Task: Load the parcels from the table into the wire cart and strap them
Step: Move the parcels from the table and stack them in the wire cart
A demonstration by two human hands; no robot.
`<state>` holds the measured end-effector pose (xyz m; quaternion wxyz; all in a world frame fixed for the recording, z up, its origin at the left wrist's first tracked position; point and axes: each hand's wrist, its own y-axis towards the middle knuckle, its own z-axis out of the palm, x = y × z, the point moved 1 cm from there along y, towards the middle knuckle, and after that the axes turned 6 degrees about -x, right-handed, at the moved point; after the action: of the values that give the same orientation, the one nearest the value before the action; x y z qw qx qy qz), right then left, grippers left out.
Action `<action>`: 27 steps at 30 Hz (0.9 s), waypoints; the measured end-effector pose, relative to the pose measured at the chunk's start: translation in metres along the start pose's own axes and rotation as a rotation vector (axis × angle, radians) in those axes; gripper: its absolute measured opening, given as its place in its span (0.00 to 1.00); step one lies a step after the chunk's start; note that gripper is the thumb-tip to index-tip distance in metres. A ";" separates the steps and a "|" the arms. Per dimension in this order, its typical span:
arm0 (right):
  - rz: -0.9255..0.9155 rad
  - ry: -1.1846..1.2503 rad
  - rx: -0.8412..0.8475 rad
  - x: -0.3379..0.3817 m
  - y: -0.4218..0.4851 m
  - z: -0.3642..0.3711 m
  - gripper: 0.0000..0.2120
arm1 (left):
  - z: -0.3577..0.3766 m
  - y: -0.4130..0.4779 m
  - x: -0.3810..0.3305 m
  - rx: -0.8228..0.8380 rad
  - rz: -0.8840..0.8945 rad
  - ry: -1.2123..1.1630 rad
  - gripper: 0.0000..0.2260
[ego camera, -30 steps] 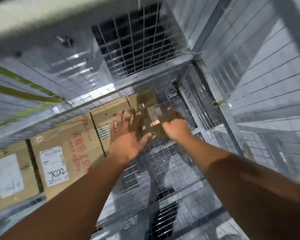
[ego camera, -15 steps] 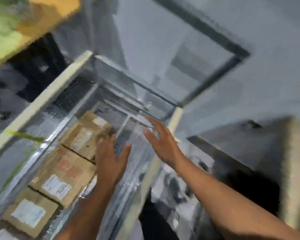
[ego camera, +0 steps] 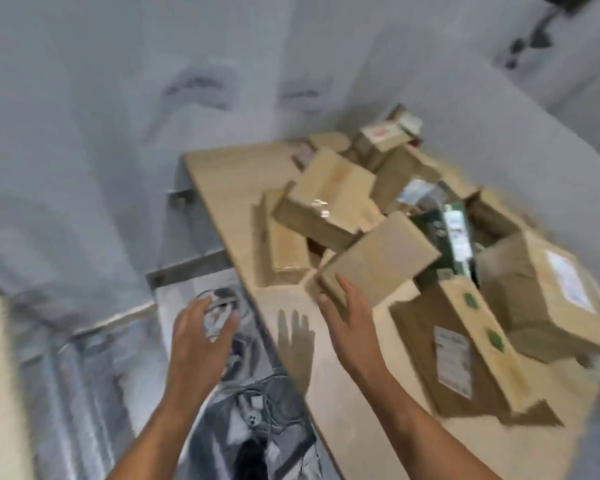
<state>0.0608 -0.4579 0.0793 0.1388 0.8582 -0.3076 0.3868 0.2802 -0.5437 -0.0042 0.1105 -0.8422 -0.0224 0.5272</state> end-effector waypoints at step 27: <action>0.693 0.413 -0.405 -0.266 -0.034 -0.286 0.16 | 0.362 -0.169 -0.163 0.718 -0.331 -0.316 0.49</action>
<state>-0.2190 -0.1842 0.0694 0.2249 0.5649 -0.6120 0.5056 -0.1020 -0.3454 0.0229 0.4754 -0.6442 0.0111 0.5991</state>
